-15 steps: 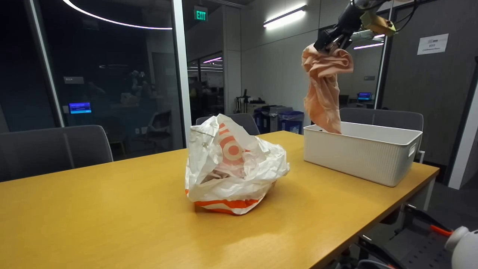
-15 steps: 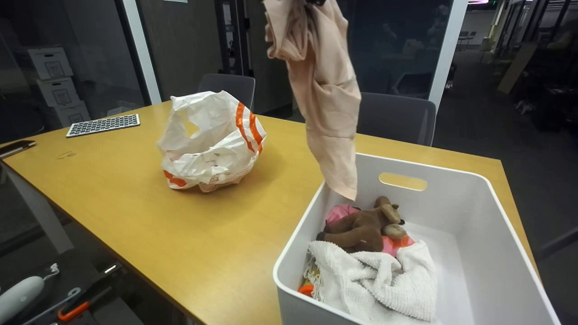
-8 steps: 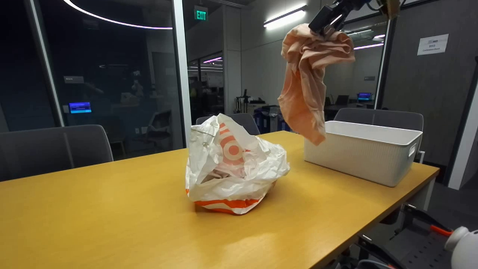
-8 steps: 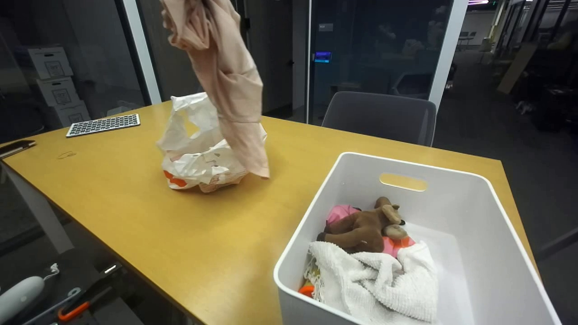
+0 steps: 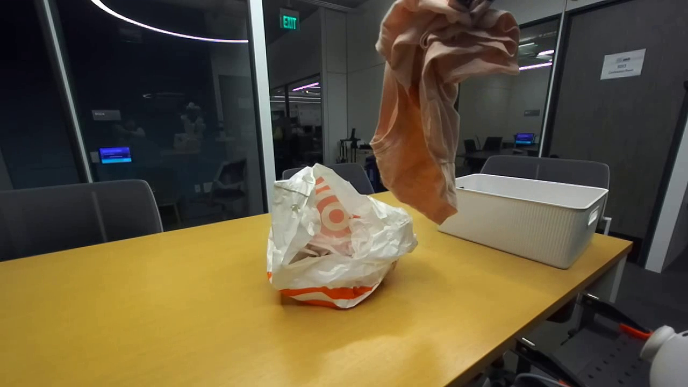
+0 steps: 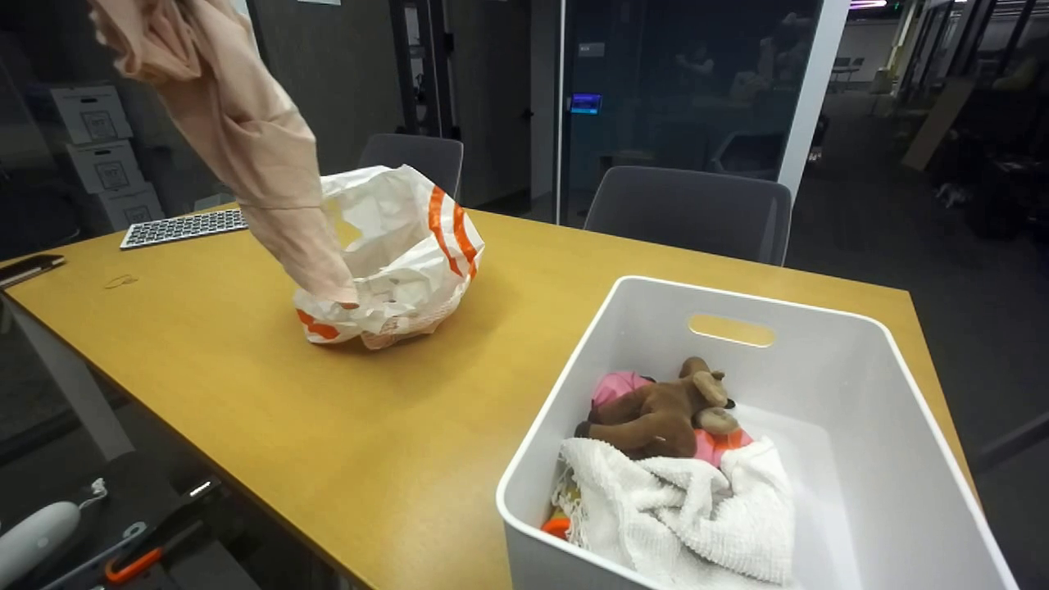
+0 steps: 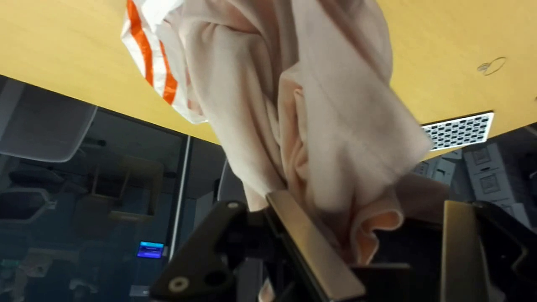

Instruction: Put the peach t-shirt in the plastic bag.

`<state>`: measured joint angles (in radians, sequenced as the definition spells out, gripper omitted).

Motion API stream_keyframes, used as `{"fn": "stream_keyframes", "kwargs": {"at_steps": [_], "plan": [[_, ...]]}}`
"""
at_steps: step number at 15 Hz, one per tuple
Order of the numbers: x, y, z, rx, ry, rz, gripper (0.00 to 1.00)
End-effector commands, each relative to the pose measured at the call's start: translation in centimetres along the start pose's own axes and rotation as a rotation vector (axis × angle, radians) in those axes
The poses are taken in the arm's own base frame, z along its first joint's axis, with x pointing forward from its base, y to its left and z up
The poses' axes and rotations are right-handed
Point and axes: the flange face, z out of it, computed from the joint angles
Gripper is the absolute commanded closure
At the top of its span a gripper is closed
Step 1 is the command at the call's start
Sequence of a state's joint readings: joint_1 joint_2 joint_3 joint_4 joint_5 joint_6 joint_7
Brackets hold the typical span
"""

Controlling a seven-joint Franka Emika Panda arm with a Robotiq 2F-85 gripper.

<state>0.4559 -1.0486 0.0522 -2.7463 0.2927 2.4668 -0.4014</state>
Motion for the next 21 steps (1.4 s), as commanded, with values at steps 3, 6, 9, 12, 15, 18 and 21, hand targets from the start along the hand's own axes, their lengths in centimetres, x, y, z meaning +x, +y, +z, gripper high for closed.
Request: {"fn": "stream_keyframes", "kwargs": {"at_steps": [3, 6, 9, 12, 15, 18, 21], "plan": [[1.9, -7.3, 3.3, 0.010, 0.091, -0.105, 0.97], [2.4, -8.2, 6.4, -0.013, 0.135, -0.147, 0.97], [3.0, -7.4, 10.3, -0.049, 0.158, -0.172, 0.97], [3.0, -6.3, 14.0, -0.068, 0.154, -0.186, 0.97], [2.4, -4.1, 16.9, -0.100, 0.143, -0.202, 0.97], [1.6, -1.0, 18.9, -0.137, 0.139, -0.206, 0.97], [-0.5, 1.6, 21.0, -0.152, 0.099, -0.182, 0.97]]}}
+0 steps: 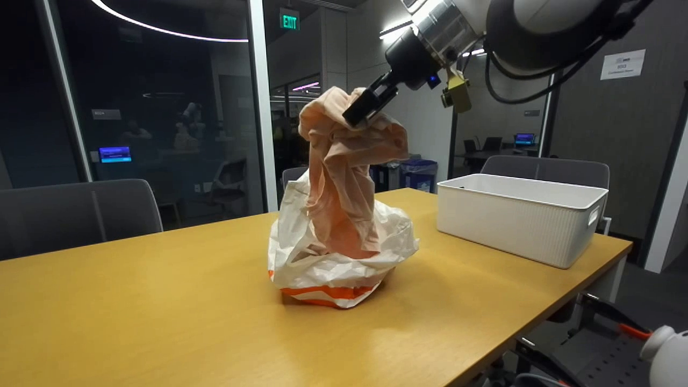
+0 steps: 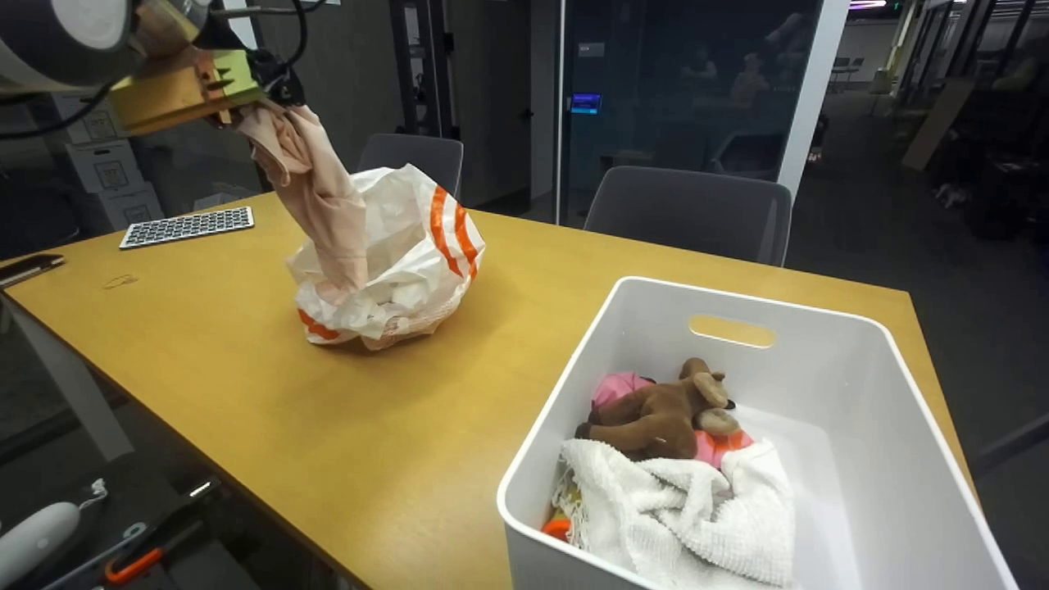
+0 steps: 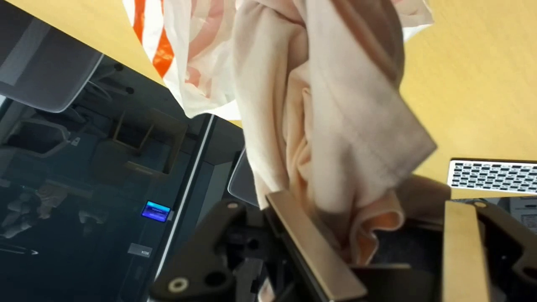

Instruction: Put the peach t-shirt in the plastic bag.

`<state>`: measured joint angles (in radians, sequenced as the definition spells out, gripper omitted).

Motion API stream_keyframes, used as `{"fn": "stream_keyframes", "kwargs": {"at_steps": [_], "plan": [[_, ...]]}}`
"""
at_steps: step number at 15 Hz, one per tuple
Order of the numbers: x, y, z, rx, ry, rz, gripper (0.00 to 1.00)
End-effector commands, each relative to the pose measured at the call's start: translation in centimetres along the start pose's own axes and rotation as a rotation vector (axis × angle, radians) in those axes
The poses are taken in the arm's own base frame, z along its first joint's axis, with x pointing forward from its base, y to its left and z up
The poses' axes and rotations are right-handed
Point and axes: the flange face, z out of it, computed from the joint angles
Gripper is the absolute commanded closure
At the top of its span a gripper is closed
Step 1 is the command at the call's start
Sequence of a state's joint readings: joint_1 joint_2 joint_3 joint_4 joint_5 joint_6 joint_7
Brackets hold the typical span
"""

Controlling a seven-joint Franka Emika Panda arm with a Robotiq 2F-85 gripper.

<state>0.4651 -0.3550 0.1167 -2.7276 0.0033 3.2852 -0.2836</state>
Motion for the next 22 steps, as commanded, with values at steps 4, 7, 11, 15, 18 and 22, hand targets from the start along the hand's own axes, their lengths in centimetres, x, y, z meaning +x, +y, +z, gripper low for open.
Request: {"fn": "stream_keyframes", "kwargs": {"at_steps": [4, 7, 11, 15, 18, 22], "plan": [[-3.8, 2.4, 3.8, 0.004, -0.075, 0.032, 0.97], [-5.4, 1.3, 5.0, 0.042, -0.124, 0.043, 0.97], [-7.0, -1.6, 6.6, 0.097, -0.169, 0.023, 0.97], [-8.0, -3.6, 8.6, 0.115, -0.178, -0.010, 0.97], [-8.5, -3.7, 10.9, 0.093, -0.164, -0.030, 0.97], [-8.9, -2.6, 15.5, 0.064, -0.169, -0.037, 0.97]]}}
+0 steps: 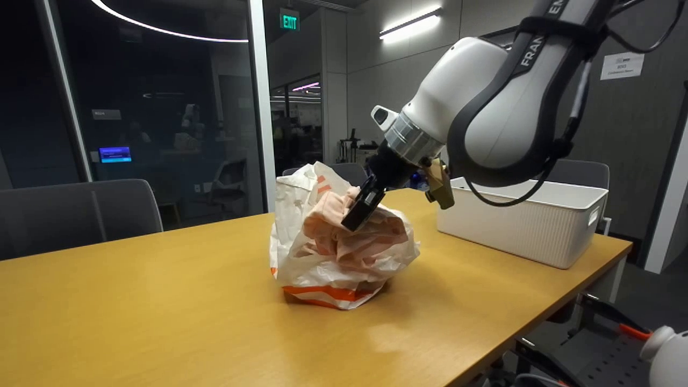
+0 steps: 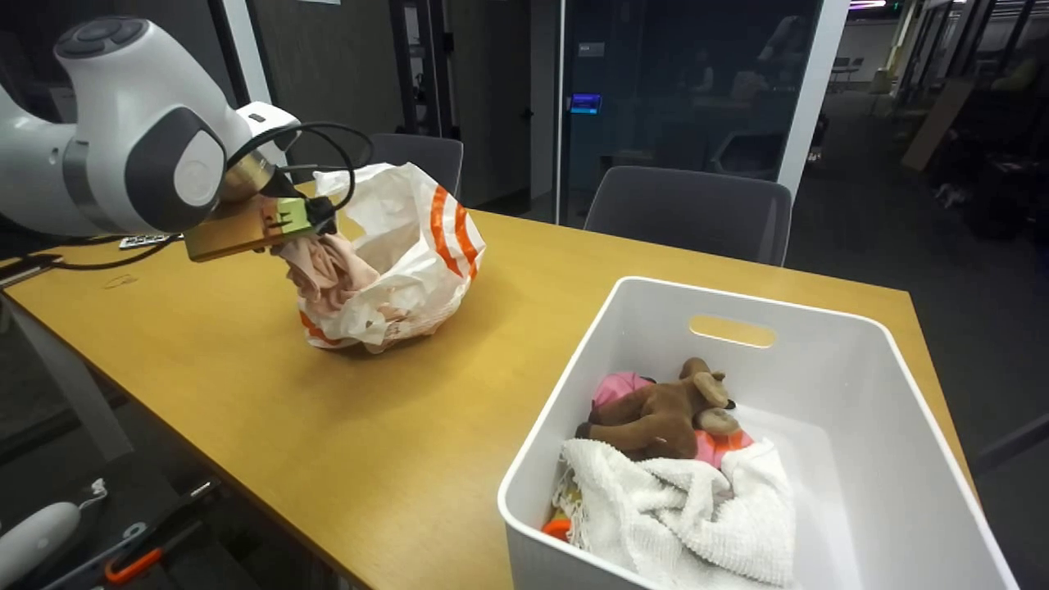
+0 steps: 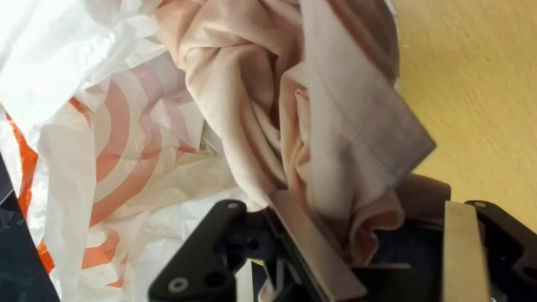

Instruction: Put the peach t-shirt in the plastic bag.

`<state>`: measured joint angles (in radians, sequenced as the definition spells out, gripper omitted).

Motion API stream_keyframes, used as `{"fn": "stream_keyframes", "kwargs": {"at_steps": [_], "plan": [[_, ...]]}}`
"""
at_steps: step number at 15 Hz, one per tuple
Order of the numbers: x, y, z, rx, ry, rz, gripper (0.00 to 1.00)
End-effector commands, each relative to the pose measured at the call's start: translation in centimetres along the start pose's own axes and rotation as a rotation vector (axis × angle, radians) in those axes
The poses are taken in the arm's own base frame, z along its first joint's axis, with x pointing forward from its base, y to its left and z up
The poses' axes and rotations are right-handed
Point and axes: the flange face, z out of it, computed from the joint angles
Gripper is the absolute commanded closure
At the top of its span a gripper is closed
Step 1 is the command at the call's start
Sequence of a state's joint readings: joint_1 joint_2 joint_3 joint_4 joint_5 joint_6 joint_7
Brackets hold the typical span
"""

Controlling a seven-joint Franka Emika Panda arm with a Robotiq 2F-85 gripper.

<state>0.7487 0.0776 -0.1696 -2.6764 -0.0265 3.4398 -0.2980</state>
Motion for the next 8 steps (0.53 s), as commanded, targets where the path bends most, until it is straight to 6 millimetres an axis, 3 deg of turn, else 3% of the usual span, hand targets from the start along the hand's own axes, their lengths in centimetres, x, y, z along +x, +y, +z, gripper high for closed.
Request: {"fn": "stream_keyframes", "kwargs": {"at_steps": [1, 5, 8], "plan": [[1.5, 1.8, 4.3, -0.048, 0.038, -0.016, 0.97], [2.5, 4.7, 7.3, -0.101, 0.059, -0.031, 0.97], [1.3, 5.8, 9.7, -0.116, 0.042, -0.055, 0.97]]}}
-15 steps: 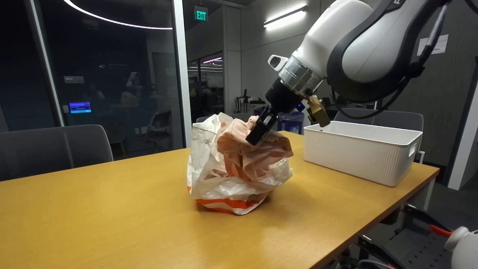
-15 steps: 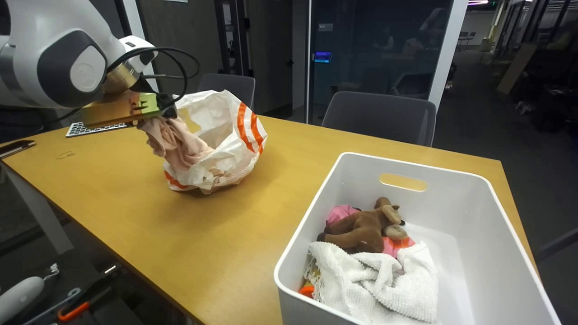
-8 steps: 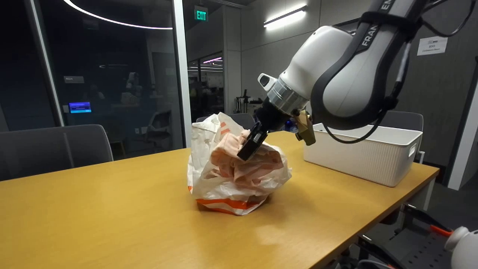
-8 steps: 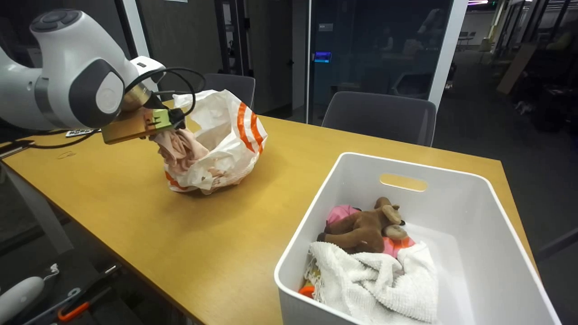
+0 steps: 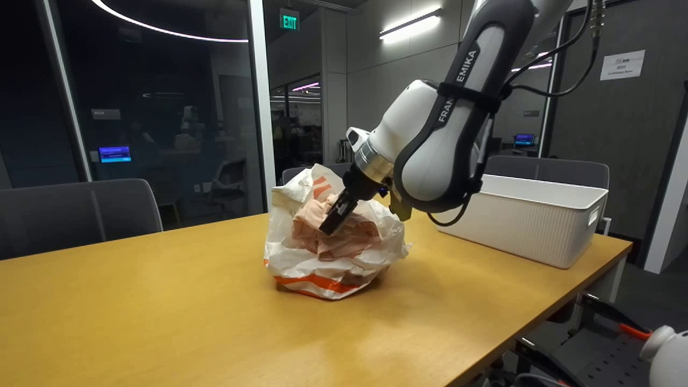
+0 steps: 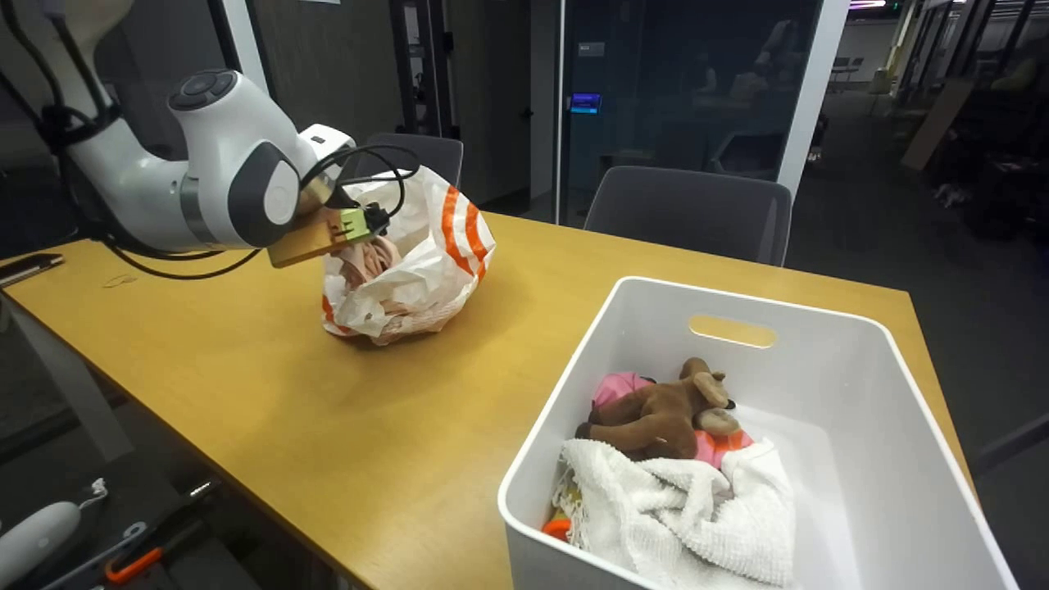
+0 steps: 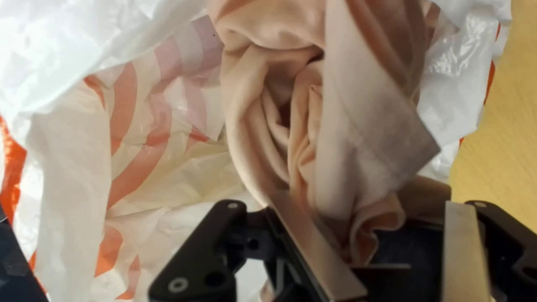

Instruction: Put the peach t-shirt in the plastic bag.

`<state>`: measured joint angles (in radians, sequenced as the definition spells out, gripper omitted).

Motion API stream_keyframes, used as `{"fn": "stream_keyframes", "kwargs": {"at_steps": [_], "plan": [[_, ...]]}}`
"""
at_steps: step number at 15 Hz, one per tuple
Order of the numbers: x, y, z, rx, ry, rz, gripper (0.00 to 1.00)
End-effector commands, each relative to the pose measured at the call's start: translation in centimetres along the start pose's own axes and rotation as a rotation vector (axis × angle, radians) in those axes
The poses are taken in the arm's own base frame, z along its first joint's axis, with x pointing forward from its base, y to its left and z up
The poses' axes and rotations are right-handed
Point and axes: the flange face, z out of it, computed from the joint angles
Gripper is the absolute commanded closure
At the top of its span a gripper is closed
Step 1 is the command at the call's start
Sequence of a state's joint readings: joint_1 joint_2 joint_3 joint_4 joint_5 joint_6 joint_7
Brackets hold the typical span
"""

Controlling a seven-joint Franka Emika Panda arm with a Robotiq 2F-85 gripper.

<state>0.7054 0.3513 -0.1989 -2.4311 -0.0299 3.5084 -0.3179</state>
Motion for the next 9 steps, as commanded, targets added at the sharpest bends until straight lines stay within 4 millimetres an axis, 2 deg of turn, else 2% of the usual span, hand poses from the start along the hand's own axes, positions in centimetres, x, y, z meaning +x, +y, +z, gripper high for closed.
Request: {"fn": "stream_keyframes", "kwargs": {"at_steps": [1, 2, 3, 5, 9], "plan": [[-1.2, 1.1, 3.1, -0.023, 0.018, -0.055, 0.95], [-2.0, 1.1, 3.7, -0.020, 0.009, -0.067, 0.85], [-2.8, 1.2, 4.1, -0.015, -0.001, -0.069, 0.70], [-3.9, 1.5, 4.4, -0.008, -0.007, -0.072, 0.61], [-4.8, 2.5, 4.0, -0.009, 0.012, -0.077, 0.30]]}}
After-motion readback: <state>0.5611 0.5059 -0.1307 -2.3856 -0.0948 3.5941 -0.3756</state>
